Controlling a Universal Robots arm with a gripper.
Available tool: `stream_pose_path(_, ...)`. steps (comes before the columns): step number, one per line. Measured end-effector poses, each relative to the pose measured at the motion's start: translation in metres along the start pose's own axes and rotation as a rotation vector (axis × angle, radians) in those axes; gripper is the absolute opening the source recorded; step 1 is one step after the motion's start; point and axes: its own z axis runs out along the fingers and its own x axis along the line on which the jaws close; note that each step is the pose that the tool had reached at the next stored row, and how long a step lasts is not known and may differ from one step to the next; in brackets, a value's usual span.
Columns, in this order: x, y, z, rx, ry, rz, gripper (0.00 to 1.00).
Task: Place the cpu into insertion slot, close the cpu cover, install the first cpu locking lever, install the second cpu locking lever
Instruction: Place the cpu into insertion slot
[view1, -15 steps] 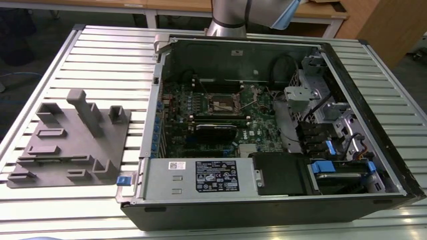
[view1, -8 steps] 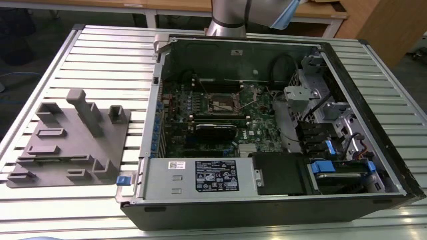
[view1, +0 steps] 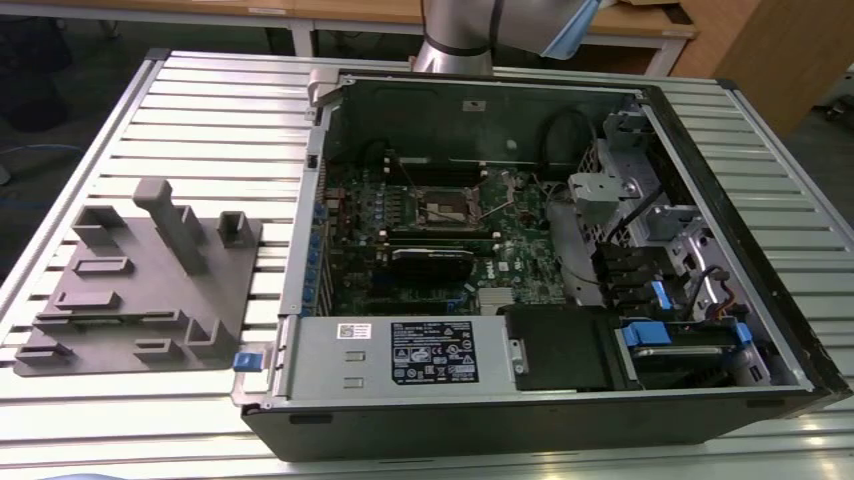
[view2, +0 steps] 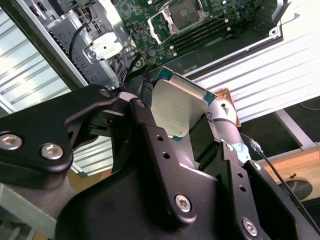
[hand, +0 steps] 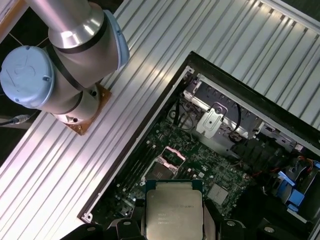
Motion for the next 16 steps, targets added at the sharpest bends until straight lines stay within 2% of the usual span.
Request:
stream_pose_path(10, -0.0007, -0.0021, 0.0175, 0.0036, -0.0056, 0.000, 0.54)
stream_pose_path(14, -0.0009, -0.0030, 0.0263, 0.0060, -0.0092, -0.001, 0.54)
stream_pose_path(16, -0.0010, -0.0034, 0.0305, 0.0084, -0.0129, -0.001, 0.54)
